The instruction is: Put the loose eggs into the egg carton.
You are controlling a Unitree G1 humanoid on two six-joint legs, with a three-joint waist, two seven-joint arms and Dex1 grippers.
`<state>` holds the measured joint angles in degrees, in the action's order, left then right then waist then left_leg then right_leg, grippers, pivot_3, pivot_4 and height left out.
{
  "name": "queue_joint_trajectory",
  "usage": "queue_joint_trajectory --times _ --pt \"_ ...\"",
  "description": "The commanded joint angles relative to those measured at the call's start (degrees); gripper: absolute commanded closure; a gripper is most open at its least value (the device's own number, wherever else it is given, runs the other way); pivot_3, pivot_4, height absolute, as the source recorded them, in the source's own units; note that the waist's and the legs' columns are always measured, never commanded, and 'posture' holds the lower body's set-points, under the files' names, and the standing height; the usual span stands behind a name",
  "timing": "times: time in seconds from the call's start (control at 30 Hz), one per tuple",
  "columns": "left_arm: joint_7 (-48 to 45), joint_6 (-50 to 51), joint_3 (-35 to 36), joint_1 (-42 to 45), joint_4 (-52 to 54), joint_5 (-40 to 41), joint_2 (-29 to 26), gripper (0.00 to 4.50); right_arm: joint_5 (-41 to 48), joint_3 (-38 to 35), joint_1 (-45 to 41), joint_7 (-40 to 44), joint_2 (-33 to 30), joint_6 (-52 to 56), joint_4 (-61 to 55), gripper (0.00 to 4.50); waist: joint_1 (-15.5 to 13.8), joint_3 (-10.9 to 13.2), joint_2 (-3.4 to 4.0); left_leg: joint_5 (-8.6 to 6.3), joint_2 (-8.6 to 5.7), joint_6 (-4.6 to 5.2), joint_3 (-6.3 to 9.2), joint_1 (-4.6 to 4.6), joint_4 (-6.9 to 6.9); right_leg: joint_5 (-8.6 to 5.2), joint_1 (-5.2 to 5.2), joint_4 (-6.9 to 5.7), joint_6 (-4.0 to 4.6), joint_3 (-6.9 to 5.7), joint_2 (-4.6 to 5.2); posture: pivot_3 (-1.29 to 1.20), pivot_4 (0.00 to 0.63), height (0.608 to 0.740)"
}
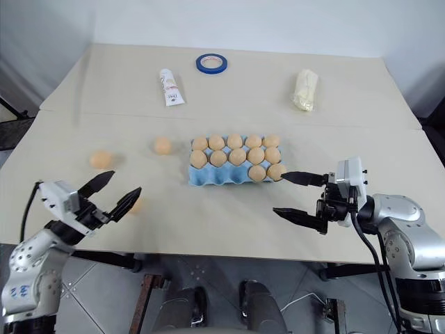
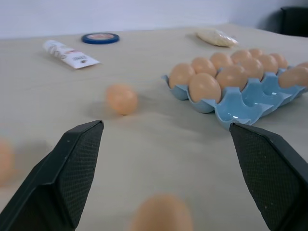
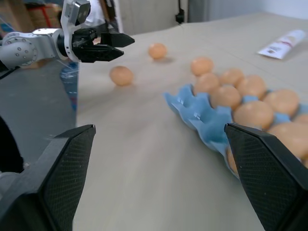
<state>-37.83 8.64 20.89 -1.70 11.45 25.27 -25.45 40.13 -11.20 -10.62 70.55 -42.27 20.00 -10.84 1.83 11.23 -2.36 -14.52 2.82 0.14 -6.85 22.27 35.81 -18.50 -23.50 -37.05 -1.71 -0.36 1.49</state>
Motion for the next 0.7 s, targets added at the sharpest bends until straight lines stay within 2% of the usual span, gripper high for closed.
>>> queue_joint_trajectory --times 0.03,0.37,0.47,0.63,0.7 --pt "1.4 1.5 -2.8 0.3 -1.9 -2.8 -1.0 0.03 0.1 -1.3 -0.3 -0.1 0.1 -1.3 -0.5 0.0 0.0 0.0 0.0 0.0 0.0 0.0 0.0 -0.02 -0.02 0.0 0.0 -0.02 0.0 0.0 0.0 0.0 0.15 0.74" --pt "2.2 4.0 -4.6 -1.2 -2.6 -4.5 -2.5 0.03 -0.6 -3.0 1.7 -1.6 -0.4 -2.0 -0.8 0.0 -0.2 0.0 0.0 0.0 0.0 -0.02 0.01 -0.02 -0.03 -0.01 0.0 -0.03 0.0 -0.01 0.02 0.0 0.15 0.74" --pt "3.2 6.3 -5.1 -1.3 -2.5 -4.7 -2.8 0.61 -1.1 -2.8 1.3 -1.6 -0.5 -2.6 0.1 0.0 -0.2 0.0 0.0 0.0 0.0 -0.02 0.02 -0.04 -0.03 -0.01 0.0 -0.04 0.0 -0.01 0.02 0.0 0.15 0.74" --pt "3.1 6.4 -4.4 0.0 -2.3 -3.9 -3.5 2.3 -1.7 -2.7 0.6 -1.3 -0.6 -3.1 1.1 0.0 -0.2 0.0 0.0 0.0 0.0 -0.02 0.02 -0.03 -0.04 -0.01 0.0 -0.03 0.0 -0.01 0.03 0.0 0.15 0.74" --pt "2.2 6.2 -4.2 1.0 -2.0 -3.6 -4.6 2.75 -1.8 -2.7 0.5 -1.3 -0.7 -3.4 1.4 0.0 -0.2 0.0 0.0 0.0 0.0 -0.02 0.02 -0.03 -0.03 -0.01 0.0 -0.04 0.0 -0.01 0.02 0.0 0.15 0.74"
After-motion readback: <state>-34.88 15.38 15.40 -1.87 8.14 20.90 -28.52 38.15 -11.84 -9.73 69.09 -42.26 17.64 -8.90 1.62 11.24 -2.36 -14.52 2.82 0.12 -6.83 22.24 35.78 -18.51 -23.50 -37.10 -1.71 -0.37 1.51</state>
